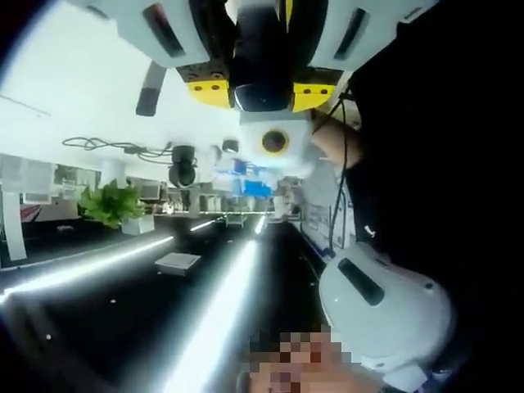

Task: Pick up cosmetic bottle twist off cap place on table pick up cap screw tight cap place on table

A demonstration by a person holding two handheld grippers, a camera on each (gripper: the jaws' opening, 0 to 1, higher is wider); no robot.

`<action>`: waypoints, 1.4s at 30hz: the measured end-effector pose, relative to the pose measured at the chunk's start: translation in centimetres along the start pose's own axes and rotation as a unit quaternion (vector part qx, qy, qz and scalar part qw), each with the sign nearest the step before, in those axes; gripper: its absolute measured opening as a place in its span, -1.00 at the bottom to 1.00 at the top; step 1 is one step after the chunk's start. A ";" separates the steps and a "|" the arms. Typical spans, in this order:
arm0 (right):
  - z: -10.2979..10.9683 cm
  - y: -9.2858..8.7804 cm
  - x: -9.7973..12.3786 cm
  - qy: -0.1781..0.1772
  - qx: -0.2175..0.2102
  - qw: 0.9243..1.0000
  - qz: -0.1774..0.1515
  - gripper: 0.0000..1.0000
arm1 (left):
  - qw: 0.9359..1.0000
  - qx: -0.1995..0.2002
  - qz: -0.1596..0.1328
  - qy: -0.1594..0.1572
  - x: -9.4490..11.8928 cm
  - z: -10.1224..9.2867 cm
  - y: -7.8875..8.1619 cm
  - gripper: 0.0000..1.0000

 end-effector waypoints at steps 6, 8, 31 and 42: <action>-0.2 0.0 0.0 -0.011 0.002 1.000 -0.004 -0.64 | 1.000 -0.010 0.025 0.004 0.0 0.2 -0.8 -0.62; -0.2 0.0 0.0 -0.013 0.002 1.000 -0.005 -0.64 | 1.000 -0.017 0.017 0.004 0.0 0.2 -0.4 -0.56; -0.1 -1.7 2.0 -0.033 -0.007 0.999 0.017 -0.47 | 0.999 -0.010 -0.004 0.042 1.7 -0.2 0.1 -0.56; -0.5 -2.3 2.9 -0.077 -0.026 0.997 0.010 -0.61 | 0.997 -0.018 -0.004 0.072 2.5 -0.1 0.1 -0.56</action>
Point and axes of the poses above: the point that each gripper's makers call its tool centre point, and the gripper's own axes: x roughly backward along the fingers, z roughly to its left, y roughly out of its top, the point moved 2 cm from there along x, roughly backward along the fingers, and after that the axes turned 8 degrees about -y, right-handed, at the moved point
